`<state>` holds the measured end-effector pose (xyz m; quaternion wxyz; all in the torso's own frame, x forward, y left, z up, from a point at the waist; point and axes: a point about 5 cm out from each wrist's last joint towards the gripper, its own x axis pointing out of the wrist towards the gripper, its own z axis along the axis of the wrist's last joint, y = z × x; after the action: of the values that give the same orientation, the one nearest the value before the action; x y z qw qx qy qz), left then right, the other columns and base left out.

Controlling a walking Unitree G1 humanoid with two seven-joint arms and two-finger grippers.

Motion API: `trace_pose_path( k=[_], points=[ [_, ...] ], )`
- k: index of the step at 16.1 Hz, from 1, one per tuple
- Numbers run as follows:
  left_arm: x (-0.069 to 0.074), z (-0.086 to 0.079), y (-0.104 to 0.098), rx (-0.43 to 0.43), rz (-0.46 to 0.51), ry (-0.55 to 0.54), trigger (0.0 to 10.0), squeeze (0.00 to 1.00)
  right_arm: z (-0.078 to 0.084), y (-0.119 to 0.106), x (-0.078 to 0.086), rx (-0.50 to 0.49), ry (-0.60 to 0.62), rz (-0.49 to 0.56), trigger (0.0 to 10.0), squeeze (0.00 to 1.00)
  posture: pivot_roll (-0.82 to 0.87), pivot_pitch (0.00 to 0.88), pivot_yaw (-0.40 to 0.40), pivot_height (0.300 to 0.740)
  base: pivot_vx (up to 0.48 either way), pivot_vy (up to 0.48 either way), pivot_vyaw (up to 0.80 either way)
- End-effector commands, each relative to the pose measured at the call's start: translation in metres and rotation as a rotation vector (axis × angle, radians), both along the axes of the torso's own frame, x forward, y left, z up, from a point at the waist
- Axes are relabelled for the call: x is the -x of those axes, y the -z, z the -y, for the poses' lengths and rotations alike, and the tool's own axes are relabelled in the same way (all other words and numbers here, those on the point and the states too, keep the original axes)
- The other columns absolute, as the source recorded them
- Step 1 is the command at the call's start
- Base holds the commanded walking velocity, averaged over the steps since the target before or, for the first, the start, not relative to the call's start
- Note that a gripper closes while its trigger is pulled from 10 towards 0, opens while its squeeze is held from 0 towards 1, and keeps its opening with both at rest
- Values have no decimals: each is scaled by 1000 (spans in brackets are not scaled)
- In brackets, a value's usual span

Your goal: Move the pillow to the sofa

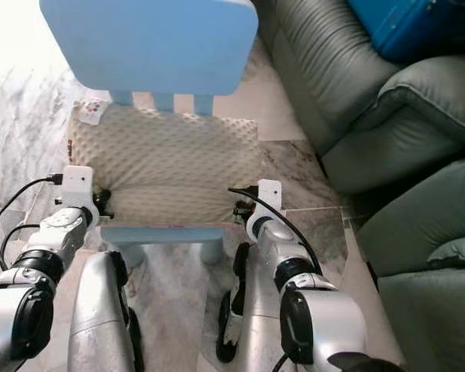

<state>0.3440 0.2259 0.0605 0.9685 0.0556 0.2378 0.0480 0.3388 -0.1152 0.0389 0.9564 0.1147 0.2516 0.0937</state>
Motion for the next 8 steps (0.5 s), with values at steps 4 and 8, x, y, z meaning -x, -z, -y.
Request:
trace_pose_path(
  k=[4, 8],
  points=[
    [7, -2, 12, 38, -57, -55, 0, 0, 15, -4, -5, 42, 15, -9, 0, 0, 72, 181, -168, 542, 0, 0, 0],
    [-9, 9, -9, 47, 35, -21, 0, 0, 7, -17, -13, 63, -98, 46, 0, 0, 74, 78, -162, 542, 0, 0, 0]
  ],
)
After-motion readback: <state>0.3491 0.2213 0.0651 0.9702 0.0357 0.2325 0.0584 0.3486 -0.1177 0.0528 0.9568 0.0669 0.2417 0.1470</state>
